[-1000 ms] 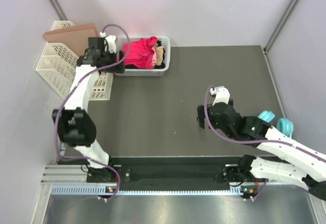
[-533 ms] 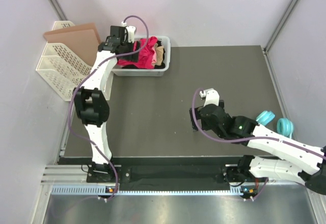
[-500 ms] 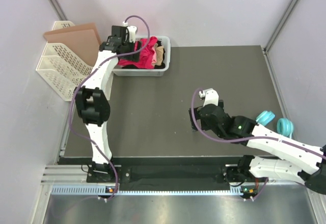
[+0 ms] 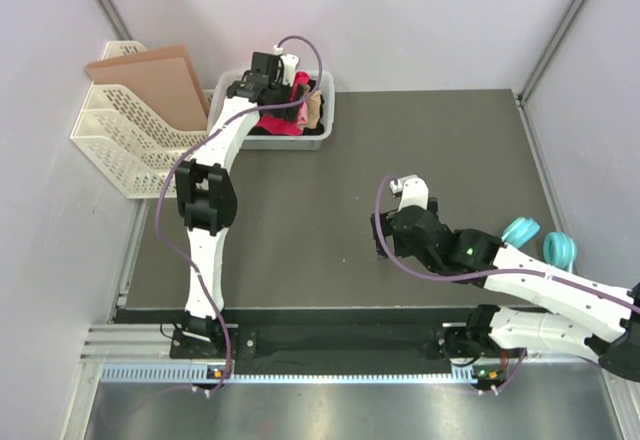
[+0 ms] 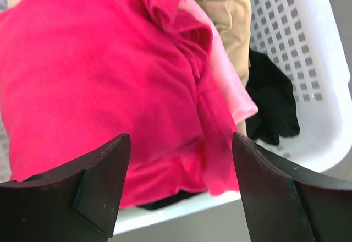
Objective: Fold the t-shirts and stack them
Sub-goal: Grab crumpled tshirt from bin with the left arm
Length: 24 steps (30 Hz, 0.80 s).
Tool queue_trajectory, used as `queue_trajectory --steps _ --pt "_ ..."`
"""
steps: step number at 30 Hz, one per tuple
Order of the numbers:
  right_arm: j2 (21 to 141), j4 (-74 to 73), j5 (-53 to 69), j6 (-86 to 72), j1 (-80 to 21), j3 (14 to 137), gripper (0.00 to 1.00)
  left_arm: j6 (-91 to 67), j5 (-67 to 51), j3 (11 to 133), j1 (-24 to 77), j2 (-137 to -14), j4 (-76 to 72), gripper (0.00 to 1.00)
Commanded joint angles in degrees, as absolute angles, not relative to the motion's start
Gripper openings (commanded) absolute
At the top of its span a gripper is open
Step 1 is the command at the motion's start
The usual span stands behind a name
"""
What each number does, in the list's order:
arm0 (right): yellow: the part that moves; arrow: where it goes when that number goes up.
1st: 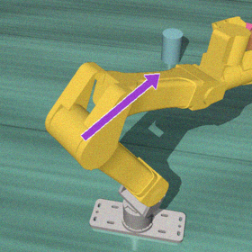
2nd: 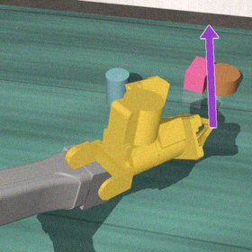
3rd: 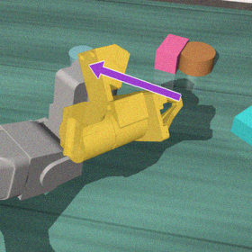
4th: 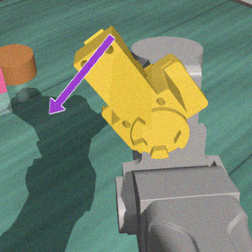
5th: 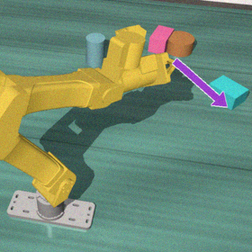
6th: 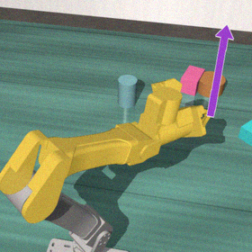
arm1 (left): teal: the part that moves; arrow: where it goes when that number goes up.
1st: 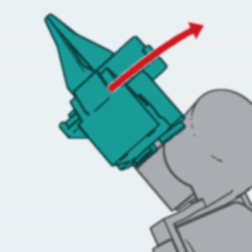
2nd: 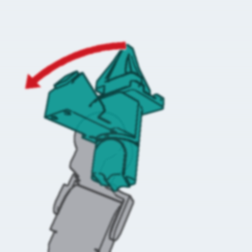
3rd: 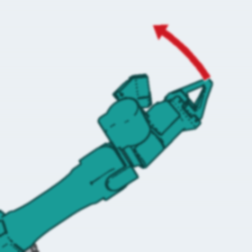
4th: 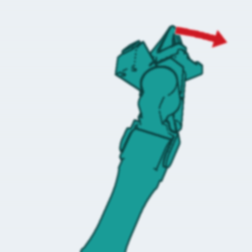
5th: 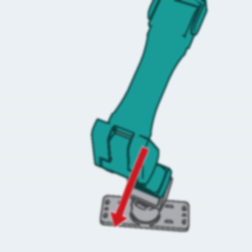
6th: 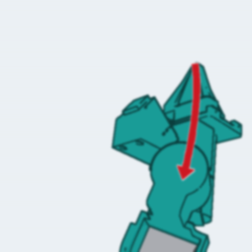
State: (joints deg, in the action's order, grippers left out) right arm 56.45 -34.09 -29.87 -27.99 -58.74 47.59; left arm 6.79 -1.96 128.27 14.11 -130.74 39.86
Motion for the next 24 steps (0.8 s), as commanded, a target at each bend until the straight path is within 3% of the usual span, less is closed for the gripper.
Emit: queue_trajectory --steps 1,8,9,10,13,19,24 --pt "53.4 -33.9 -30.1 -29.4 -59.8 46.8 0.96 6.8 -0.5 132.4 14.0 -132.2 36.9 0.79" --pt "53.7 -35.4 -30.5 -30.3 -59.9 46.4 0.92 7.6 1.9 132.5 14.0 -133.2 35.0 0.70" --pt "53.7 -35.3 -30.4 -30.7 -59.8 46.1 0.91 7.7 2.0 132.5 14.0 -133.3 34.7 0.66" --pt "53.5 -35.3 -30.2 -30.4 -59.9 45.9 0.90 7.6 2.3 132.5 14.0 -133.5 34.3 0.55" --pt "53.5 -35.3 -30.0 -31.2 -59.9 45.2 0.87 7.3 2.3 132.5 14.0 -133.6 34.0 0.35" --pt "54.3 -34.7 -29.6 -31.7 -59.9 44.5 0.83 7.4 1.6 129.6 13.9 -131.3 32.5 0.21" --pt "54.8 -34.2 -29.4 -31.6 -60.0 44.6 0.79 6.9 -1.7 129.5 14.0 -126.9 33.7 0.04"
